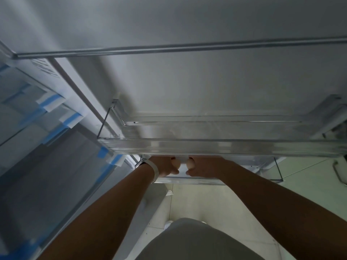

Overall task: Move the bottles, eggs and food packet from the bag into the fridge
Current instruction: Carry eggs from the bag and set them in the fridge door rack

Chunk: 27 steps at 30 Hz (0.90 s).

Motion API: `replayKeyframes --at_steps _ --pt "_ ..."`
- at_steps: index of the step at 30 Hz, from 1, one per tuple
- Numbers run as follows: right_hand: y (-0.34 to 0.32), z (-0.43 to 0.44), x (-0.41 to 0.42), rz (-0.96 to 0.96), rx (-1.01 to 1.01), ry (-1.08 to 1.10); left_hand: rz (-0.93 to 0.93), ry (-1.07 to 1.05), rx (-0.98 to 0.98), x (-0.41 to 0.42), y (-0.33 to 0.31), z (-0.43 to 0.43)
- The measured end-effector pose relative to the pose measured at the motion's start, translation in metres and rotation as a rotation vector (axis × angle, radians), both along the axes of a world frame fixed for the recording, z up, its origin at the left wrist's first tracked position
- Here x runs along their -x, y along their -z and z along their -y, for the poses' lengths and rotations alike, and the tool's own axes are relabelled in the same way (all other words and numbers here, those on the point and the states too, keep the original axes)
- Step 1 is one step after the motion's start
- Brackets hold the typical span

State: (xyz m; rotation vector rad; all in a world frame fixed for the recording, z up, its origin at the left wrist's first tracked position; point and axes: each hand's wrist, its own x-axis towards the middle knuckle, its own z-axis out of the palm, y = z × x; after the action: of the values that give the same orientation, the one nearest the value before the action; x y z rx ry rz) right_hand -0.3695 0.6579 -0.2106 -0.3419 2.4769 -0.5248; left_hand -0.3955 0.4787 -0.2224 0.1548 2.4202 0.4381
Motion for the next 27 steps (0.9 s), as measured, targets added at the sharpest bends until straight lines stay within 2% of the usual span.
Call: replayKeyframes --at_steps 8,12,14,19,22,25,27 --pt "0.005 -0.013 0.001 -0.026 0.018 -0.009 -0.059 0.041 0.094 -0.002 -0.010 0.004" --pt "0.002 -0.027 -0.002 -0.084 -0.075 -0.092 -0.142 0.128 0.104 -0.009 -0.021 0.009" --pt "-0.008 -0.029 -0.010 -0.169 0.020 -0.077 -0.211 0.188 0.084 -0.015 -0.026 0.011" --pt "-0.032 -0.034 -0.039 -0.355 -0.067 0.034 -0.404 0.271 -0.074 -0.023 -0.019 0.016" --pt "-0.031 -0.029 -0.052 -0.383 -0.033 0.144 -0.499 0.327 -0.211 -0.031 -0.020 0.015" --pt "-0.028 -0.026 -0.069 -0.432 -0.070 0.235 -0.678 0.448 -0.371 -0.034 -0.024 0.008" --pt "-0.028 -0.022 -0.081 -0.470 -0.116 0.235 -0.689 0.500 -0.479 -0.034 -0.025 0.002"
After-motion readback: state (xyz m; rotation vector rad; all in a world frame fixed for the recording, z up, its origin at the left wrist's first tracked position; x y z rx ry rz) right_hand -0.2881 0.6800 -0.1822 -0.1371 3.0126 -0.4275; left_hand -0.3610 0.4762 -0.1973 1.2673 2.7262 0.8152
